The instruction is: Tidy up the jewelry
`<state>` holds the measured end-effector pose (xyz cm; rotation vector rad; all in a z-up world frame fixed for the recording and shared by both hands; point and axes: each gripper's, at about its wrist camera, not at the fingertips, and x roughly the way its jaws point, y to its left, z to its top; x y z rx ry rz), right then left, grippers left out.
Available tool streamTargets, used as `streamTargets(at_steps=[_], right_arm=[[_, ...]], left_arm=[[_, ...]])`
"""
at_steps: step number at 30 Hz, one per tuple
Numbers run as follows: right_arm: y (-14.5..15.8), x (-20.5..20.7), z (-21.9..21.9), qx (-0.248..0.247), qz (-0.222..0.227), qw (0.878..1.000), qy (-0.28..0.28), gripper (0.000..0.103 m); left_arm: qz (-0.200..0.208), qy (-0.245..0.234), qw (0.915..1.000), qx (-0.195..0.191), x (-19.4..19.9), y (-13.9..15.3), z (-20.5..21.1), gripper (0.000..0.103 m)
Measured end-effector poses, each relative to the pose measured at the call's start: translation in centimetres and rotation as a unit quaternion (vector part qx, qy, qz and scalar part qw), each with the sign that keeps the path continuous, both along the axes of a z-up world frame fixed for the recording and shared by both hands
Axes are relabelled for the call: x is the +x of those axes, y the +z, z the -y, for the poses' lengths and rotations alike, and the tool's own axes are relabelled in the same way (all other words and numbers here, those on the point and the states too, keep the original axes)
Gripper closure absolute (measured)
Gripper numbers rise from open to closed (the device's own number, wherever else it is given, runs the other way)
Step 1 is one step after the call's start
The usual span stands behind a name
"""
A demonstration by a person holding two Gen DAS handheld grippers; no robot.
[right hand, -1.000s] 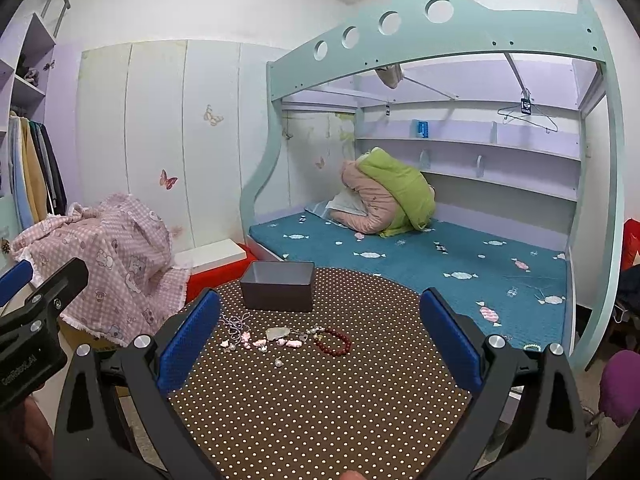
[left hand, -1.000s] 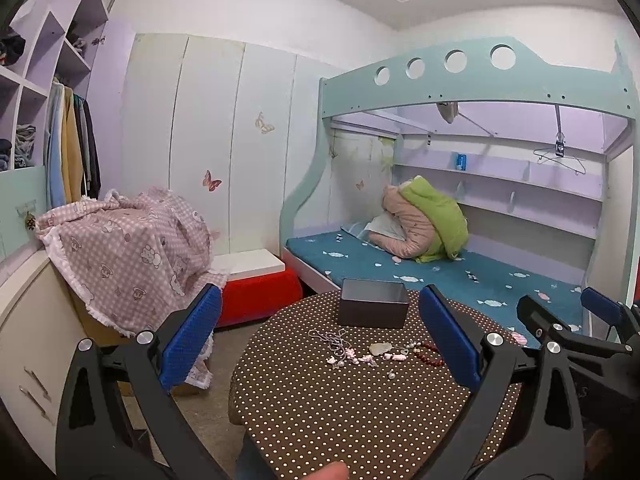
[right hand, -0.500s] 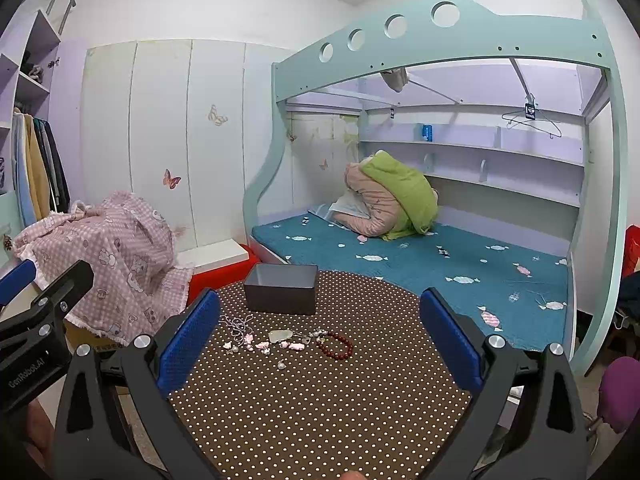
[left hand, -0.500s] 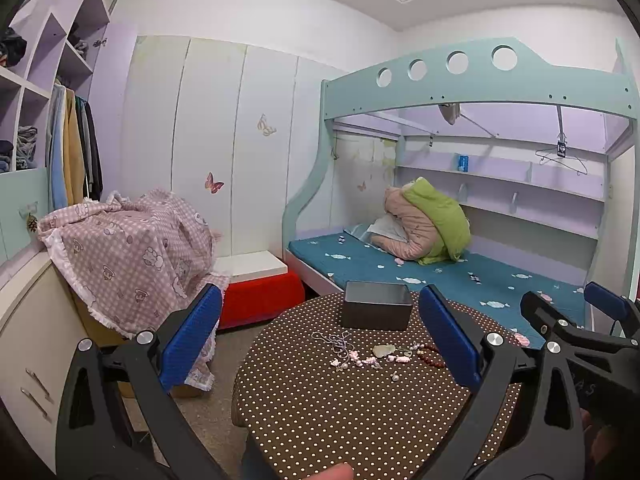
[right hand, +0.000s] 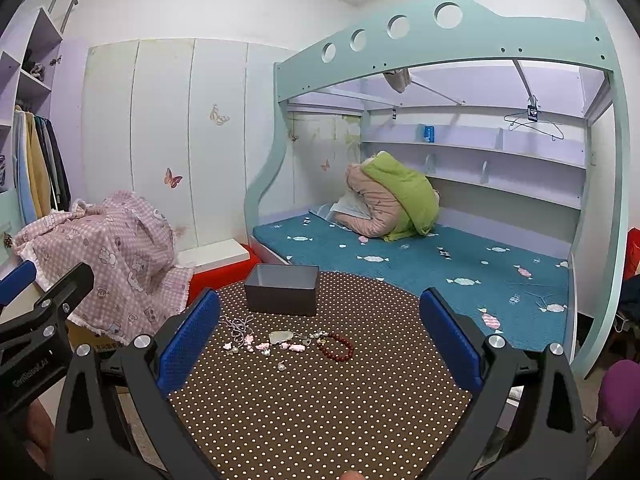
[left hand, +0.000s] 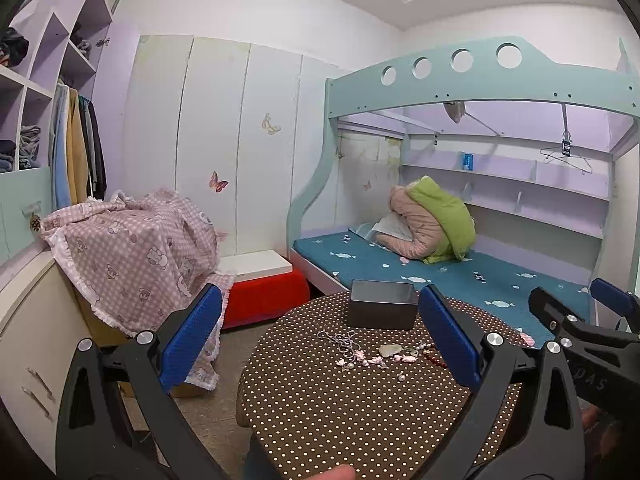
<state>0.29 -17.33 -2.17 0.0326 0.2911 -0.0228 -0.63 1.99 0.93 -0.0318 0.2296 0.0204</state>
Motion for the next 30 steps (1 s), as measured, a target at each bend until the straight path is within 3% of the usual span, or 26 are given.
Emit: streamTargets(at_steps=[9,19,25,30], right_arm=[[-0.1,1.1,-0.2,-0.002,-0.004,1.000,0.007,0.007],[-2.2,5.5,0.1,-0.018,-0.040,0.999,0.016,0.007],[-5.9,9.7,1.3,-0.018,-0.096,0.995,0.007,0.007],[-8.8,12.5,2.8,0.003,-0.149,0.989,-0.007,0.007]], left_arm=[[-0.006,0.012,0.9999,0.000,1.3,-1.1,-0.6,0.005],[-0.048,0.014,0.9986,0.017,6.0,-4.6,-0.3,0.005],[-0.103,0.023,0.9942,0.022,11.1,-8.6,-0.8,0.005],[-0.169,0.022,0.9846,0.040,16.3,-12.5,-0.7,0.005]])
